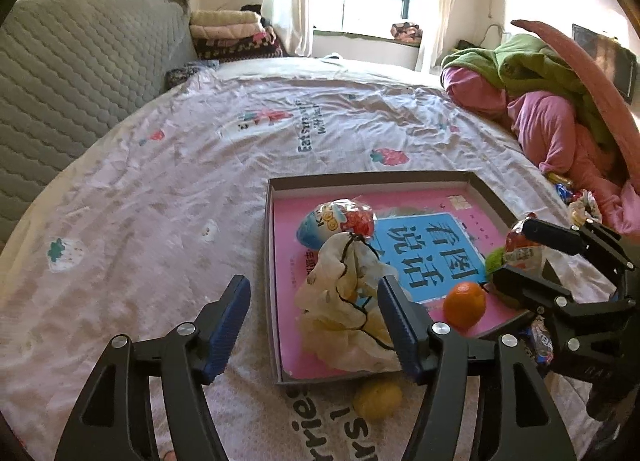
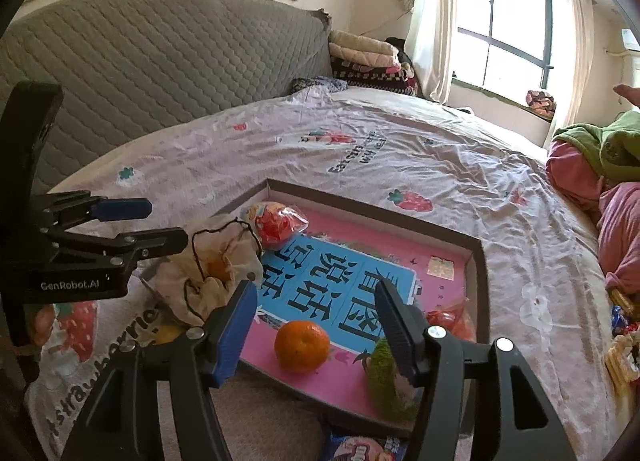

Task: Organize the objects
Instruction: 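Lower the orange and mesh bag into the tray and open both grippers, then move the left gripper to the yellow ball while the right nears the biscuit pack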

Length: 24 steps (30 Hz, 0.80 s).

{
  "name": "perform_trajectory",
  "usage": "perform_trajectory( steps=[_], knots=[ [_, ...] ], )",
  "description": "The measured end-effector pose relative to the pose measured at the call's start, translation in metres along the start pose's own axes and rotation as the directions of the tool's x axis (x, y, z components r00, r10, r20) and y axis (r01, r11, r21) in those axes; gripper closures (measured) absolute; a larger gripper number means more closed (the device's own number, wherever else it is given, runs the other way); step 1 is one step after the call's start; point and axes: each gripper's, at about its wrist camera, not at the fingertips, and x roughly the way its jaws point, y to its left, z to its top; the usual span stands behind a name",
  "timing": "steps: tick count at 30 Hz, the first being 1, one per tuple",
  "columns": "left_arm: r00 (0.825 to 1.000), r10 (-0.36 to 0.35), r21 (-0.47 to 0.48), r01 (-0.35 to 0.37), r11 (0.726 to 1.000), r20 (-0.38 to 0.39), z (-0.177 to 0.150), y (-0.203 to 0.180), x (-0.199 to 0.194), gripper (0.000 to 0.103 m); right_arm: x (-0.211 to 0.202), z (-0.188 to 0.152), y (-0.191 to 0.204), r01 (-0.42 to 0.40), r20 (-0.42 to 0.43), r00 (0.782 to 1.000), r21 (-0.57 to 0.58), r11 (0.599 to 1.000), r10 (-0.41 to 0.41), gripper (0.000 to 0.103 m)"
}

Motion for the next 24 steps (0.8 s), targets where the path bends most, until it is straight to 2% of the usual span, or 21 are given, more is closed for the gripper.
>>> perform_trajectory(
  steps=[7,12,18,24],
  knots=[
    [1.0,0.0,0.002,0.0,1.0,0.027,-0.007,-0.005,-0.025,0.034,-0.03,-0.005,-0.002,0.013,0.038,0.999,0.033,0.999,-0.015,0.036],
    [0.999,-0.01,-0.012,0.01,1.0,0.034,-0.015,-0.006,-0.041,0.034,-0.049,-0.016,-0.002,0.024,0.05,0.998,0.048,0.999,-0.027,0.03],
    [0.999,-0.017,0.003,0.017,1.0,0.031,-0.027,-0.015,-0.051,0.034,-0.059,-0.04,-0.004,0.037,0.016,0.999,0.079,0.996,-0.039,0.03],
    [1.0,-0.024,-0.006,0.024,1.0,-0.02,-0.046,-0.018,-0.046,0.034,-0.06,-0.066,-0.004,0.057,-0.037,0.998,0.095,0.994,-0.054,0.03]
  ],
)
